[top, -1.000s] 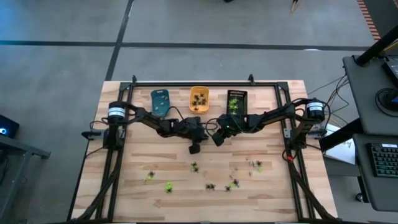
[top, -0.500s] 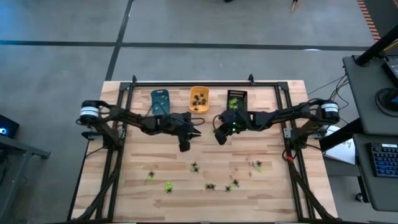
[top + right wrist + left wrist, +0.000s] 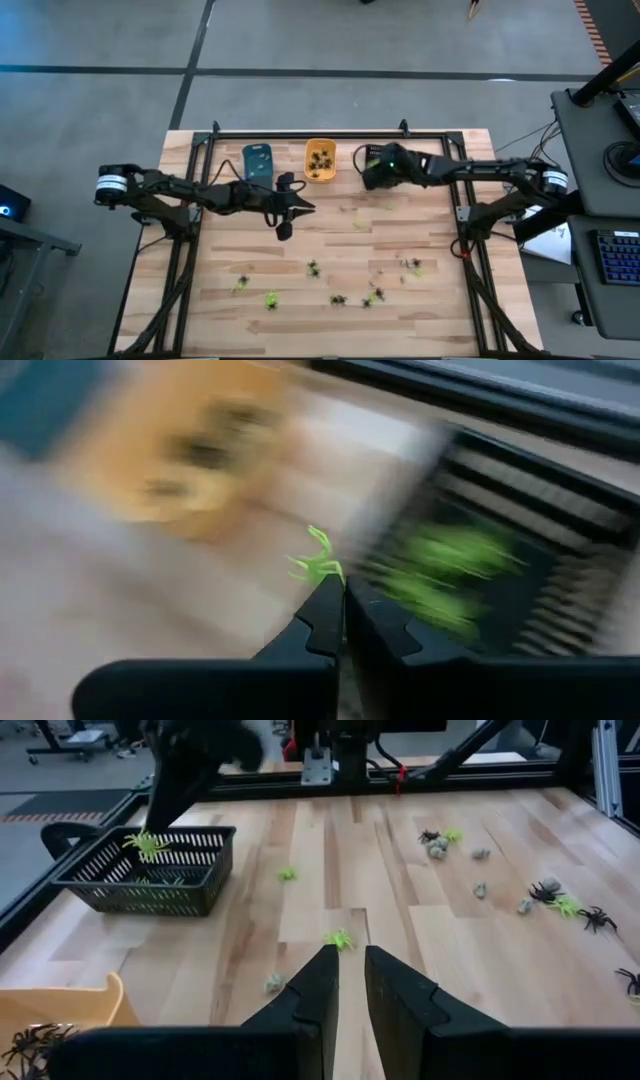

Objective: Sort Halloween decoration
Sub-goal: Put the green spider toy into the black bin

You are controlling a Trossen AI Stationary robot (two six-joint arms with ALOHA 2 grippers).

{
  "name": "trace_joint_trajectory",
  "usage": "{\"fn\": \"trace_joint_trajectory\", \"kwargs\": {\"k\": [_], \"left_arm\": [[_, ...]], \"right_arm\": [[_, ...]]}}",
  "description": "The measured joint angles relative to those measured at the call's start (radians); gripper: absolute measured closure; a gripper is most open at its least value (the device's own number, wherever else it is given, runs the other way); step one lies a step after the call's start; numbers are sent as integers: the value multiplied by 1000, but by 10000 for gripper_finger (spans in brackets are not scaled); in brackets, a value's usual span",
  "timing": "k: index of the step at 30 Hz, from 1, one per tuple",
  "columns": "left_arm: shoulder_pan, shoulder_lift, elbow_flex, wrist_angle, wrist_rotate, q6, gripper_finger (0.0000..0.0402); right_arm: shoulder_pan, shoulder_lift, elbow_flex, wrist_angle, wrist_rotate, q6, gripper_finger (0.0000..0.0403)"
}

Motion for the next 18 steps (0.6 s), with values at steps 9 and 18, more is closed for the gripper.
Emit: {"fn": "trace_joint_trajectory", "kwargs": {"k": [9, 18], "left_arm": [[0, 27, -8, 0, -3, -27, 365], [0, 59, 0, 4, -3, -48, 365]], "right_arm": [[-59, 50, -1, -93, 59, 78, 394], [-59, 50, -1, -94, 66, 56, 394]]}}
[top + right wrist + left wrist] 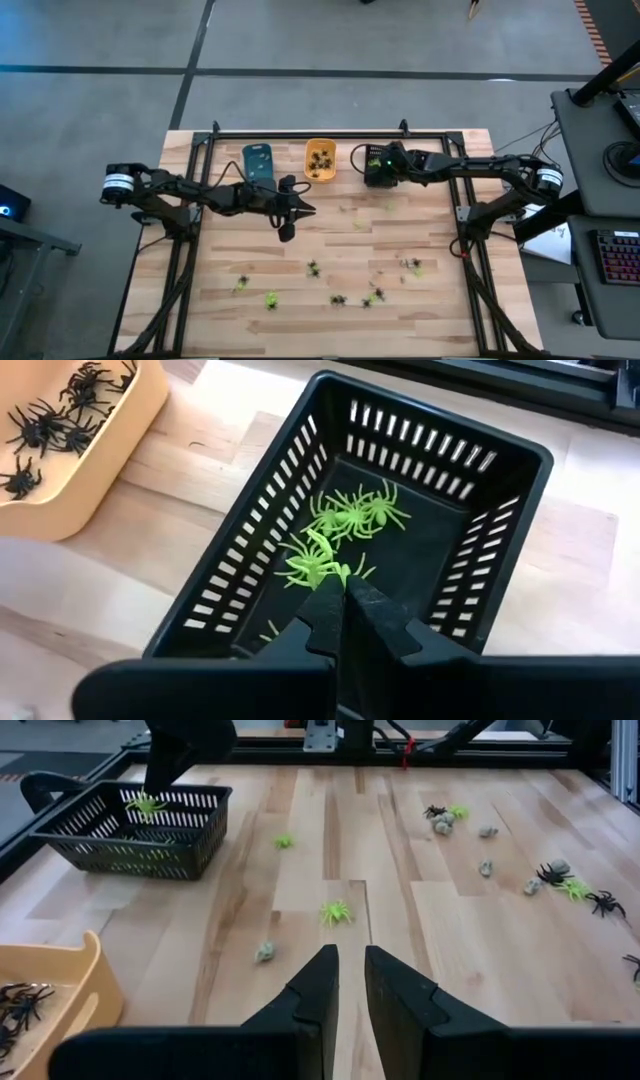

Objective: Sort Halloween decoration
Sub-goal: Put the green spider toy into the black bin, then put the white skull toy into the blue bin

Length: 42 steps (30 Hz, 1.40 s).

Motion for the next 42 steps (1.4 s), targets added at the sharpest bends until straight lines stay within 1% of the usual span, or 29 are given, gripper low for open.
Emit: {"fn": "trace_joint_trajectory", "kwargs": {"k": [7, 11, 15, 20, 24, 27, 30, 34, 37, 39, 42], "left_arm": [[-1, -10, 0, 30, 0, -9, 365], [-1, -10, 1, 30, 0, -12, 365], [-1, -9, 1, 30, 0, -17, 365], [-1, -9, 1, 30, 0, -17, 365], [-1, -9, 0, 30, 0, -17, 365], [-1, -9, 0, 26, 0, -21, 365], [-1, -14, -1, 11, 0, -22, 365], [-7, -59, -1, 14, 1, -31, 365], [-12, -113, -1, 6, 8, -31, 365], [-12, -158, -1, -9, 8, -31, 365], [-12, -234, -2, -55, 8, -32, 365]], "right_arm": [[0, 0, 0, -2, -17, -17, 394], [0, 1, 0, -3, -34, -88, 394], [0, 2, 0, -2, -35, -63, 390], [0, 2, 0, -1, -76, -60, 356], [0, 1, 0, 1, -37, -55, 325], [0, -19, 12, -4, -45, -63, 312], [7, -48, 52, 3, -111, -118, 306], [37, -51, 122, -2, -275, -183, 309], [72, -24, 189, -6, -384, -209, 314], [101, 4, 237, -38, -406, -227, 315], [150, 59, 320, -95, -412, -267, 315]]}}
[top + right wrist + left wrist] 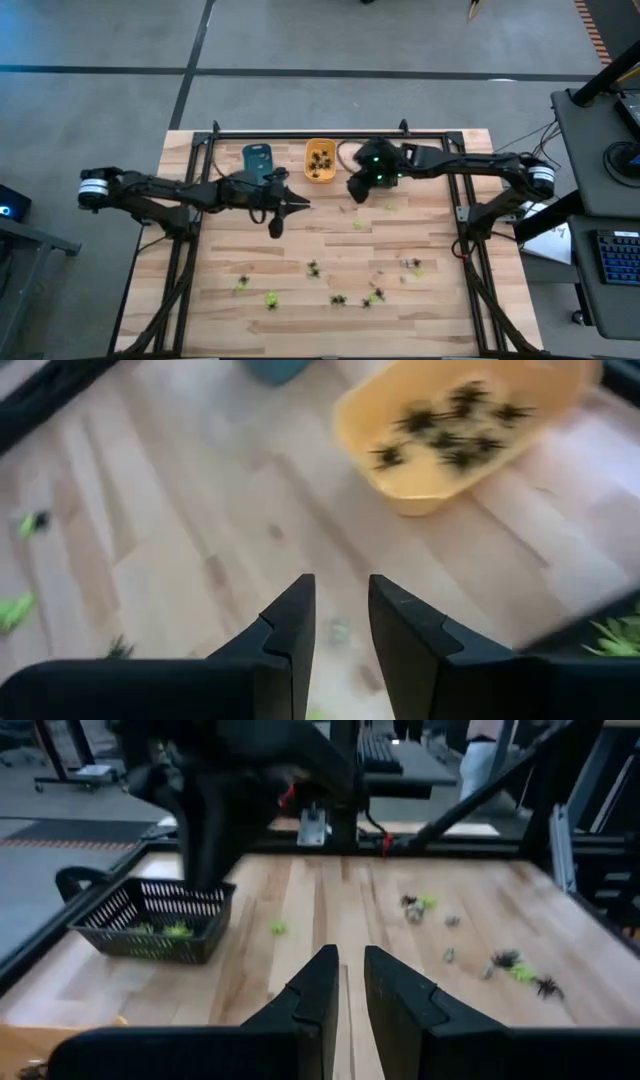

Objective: Sort Halloween decoration
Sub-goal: Put the white skull toy into the blue bin

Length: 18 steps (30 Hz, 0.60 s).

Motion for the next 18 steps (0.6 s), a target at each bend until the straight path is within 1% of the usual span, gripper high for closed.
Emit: {"fn": "trace_joint_trajectory", "kwargs": {"k": [5, 10, 14, 18], "left_arm": [[0, -137, -6, -79, -4, -39, 365], [0, -243, -27, -125, -5, -67, 365], [0, -293, -30, -171, -7, -67, 365], [0, -312, -30, -196, -8, -67, 365]], "right_arm": [[60, 110, 136, -130, 1, -72, 316], [91, 221, 247, -270, 2, -130, 316], [97, 304, 319, -381, 2, -166, 316], [99, 364, 360, -420, 11, -186, 316]]}}
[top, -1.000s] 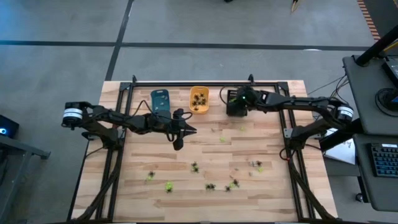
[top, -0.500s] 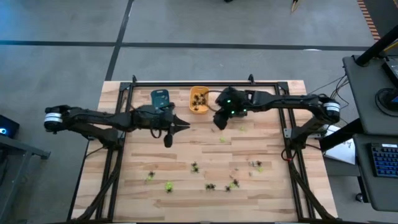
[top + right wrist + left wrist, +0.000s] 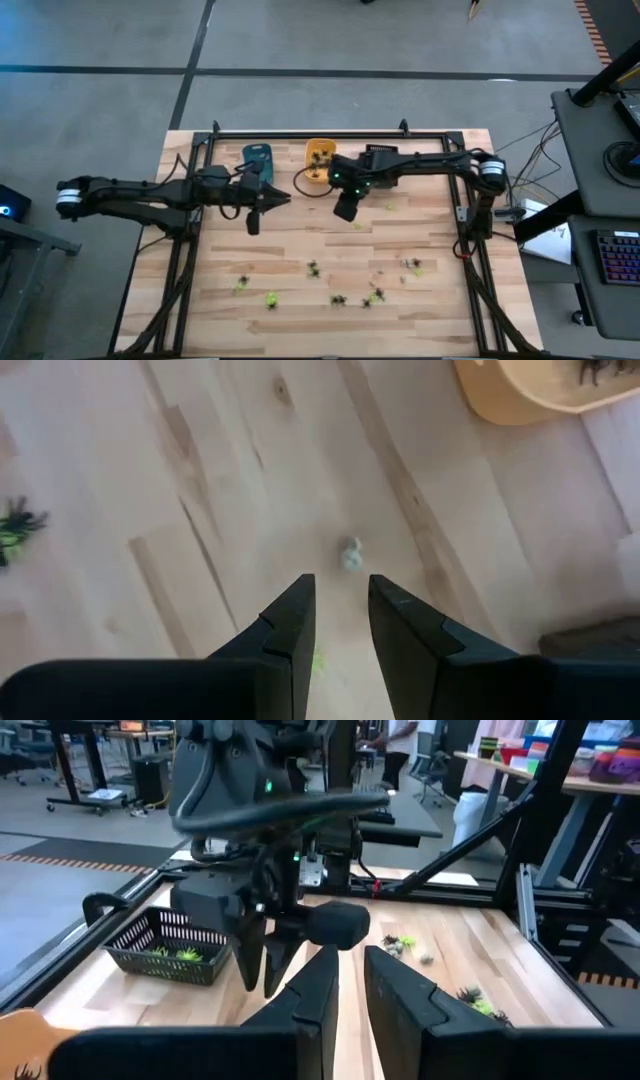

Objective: Sort Halloween decoration
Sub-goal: Put the white skull toy into the blue bin

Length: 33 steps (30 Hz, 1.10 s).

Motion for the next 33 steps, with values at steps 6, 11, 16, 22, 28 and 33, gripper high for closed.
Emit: {"fn": "trace_joint_trajectory", "kwargs": {"k": [6, 11, 16, 22, 28, 33], "left_arm": [[0, 12, 0, -17, -1, 1, 365], [0, 27, 0, -22, -14, 10, 365], [0, 32, 0, -23, -68, 18, 365], [0, 32, 0, -22, -80, 34, 365], [0, 32, 0, -21, -80, 34, 365], [0, 32, 0, -21, -80, 34, 365]], "right_arm": [[9, 60, 19, -1, 0, -10, 297], [7, 91, 19, 0, 49, -8, 271], [7, 105, 19, 12, 60, -9, 273], [19, 133, 19, 19, 66, 1, 279], [34, 155, 19, 35, 121, 6, 267], [35, 177, 19, 41, 121, 19, 262]]}}
